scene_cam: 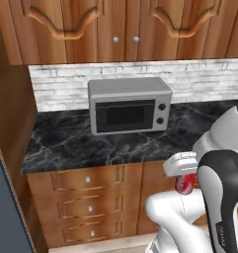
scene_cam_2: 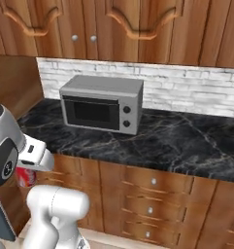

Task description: Four empty soda cans are scattered around the kitchen. Gather all the cans and cluster them next to the stove for recycling.

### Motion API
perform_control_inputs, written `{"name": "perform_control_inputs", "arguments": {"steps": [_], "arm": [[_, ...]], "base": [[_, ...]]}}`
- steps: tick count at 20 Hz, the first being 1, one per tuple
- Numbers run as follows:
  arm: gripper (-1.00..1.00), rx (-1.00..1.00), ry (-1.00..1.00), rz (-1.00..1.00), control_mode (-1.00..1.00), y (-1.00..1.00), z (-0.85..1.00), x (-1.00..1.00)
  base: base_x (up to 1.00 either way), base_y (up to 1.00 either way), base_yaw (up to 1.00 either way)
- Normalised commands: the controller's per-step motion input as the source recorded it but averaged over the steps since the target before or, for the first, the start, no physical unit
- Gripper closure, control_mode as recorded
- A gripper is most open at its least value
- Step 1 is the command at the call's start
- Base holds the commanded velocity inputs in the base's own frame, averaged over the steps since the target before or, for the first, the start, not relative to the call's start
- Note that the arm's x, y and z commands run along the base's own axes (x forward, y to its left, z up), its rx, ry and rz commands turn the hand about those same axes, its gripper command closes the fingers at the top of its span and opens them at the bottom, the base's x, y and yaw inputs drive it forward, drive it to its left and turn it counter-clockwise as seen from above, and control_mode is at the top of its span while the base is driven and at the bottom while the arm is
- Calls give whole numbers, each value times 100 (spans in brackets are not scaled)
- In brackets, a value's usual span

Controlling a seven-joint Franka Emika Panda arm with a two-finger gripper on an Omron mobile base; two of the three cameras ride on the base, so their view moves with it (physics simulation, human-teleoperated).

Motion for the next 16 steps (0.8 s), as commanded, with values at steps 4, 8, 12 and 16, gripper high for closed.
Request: {"name": "perform_control_inputs", "arguments": {"steps": [4, 8, 12, 16], "arm": [[100, 0, 0, 0, 100, 0, 0, 0], [100, 0, 0, 0, 100, 0, 0, 0], [100, 0, 0, 0, 100, 0, 0, 0], [100, 0, 0, 0, 100, 0, 0, 0]], "base": [[-16, -63, -24], [-11, -66, -26], [-1, -61, -23], [-2, -52, -23]]}}
